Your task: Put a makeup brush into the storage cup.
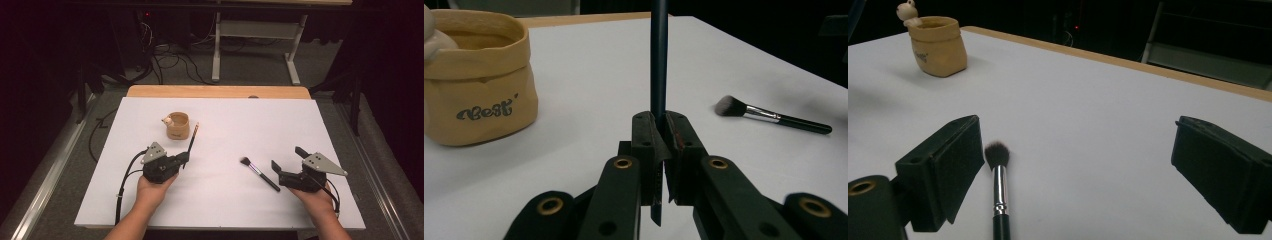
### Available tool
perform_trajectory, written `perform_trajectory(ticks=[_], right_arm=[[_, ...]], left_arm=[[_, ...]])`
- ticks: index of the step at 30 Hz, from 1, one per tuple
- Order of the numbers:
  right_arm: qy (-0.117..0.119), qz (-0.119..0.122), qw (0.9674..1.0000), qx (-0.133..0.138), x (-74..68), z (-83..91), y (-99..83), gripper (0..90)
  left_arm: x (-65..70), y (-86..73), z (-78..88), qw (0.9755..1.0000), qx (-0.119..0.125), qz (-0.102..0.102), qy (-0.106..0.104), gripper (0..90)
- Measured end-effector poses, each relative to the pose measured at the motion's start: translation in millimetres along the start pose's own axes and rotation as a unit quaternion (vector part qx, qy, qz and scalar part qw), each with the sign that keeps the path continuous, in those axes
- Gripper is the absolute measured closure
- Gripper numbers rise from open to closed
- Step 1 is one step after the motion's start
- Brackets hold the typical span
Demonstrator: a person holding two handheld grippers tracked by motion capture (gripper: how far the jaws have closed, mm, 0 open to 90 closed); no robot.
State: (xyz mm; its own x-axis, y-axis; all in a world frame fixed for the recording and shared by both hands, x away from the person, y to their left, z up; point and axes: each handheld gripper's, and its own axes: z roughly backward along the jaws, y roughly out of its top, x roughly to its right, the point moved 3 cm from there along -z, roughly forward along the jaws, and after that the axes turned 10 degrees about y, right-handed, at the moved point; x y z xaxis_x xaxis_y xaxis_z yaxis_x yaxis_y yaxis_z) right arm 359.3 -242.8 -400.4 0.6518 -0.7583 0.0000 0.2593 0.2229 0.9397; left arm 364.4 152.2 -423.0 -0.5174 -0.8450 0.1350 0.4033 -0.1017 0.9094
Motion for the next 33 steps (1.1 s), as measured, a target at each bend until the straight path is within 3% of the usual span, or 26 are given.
perform_trajectory(ticks=[4,11,19,24,33], right_arm=[[0.013,-0.007,0.9999,0.0,-2.7,-2.2,0.2,6.7],[0.019,-0.027,0.999,0.031,-0.8,-4.4,15.1,6.1],[0.019,-0.011,0.9981,0.058,-2.5,-10.6,40.6,4.6],[0.024,-0.012,0.9983,0.052,-6.4,-21.6,52.0,4.6],[0.037,-0.011,0.9968,0.069,-19.0,-43.2,71.9,4.6]], left_arm=[[-0.3,0.6,-0.2,1.0,0.007,0.002,-0.005,84.5],[-1.1,1.9,1.9,0.9999,0.013,0.001,-0.01,84.4],[-2.8,3.4,3.8,0.9998,0.021,0.0,-0.006,84.4],[-3.3,4.1,5.3,0.9997,0.024,-0.003,-0.006,84.5],[-4.9,4.8,8.4,0.9996,0.029,-0.006,-0.004,84.5]])
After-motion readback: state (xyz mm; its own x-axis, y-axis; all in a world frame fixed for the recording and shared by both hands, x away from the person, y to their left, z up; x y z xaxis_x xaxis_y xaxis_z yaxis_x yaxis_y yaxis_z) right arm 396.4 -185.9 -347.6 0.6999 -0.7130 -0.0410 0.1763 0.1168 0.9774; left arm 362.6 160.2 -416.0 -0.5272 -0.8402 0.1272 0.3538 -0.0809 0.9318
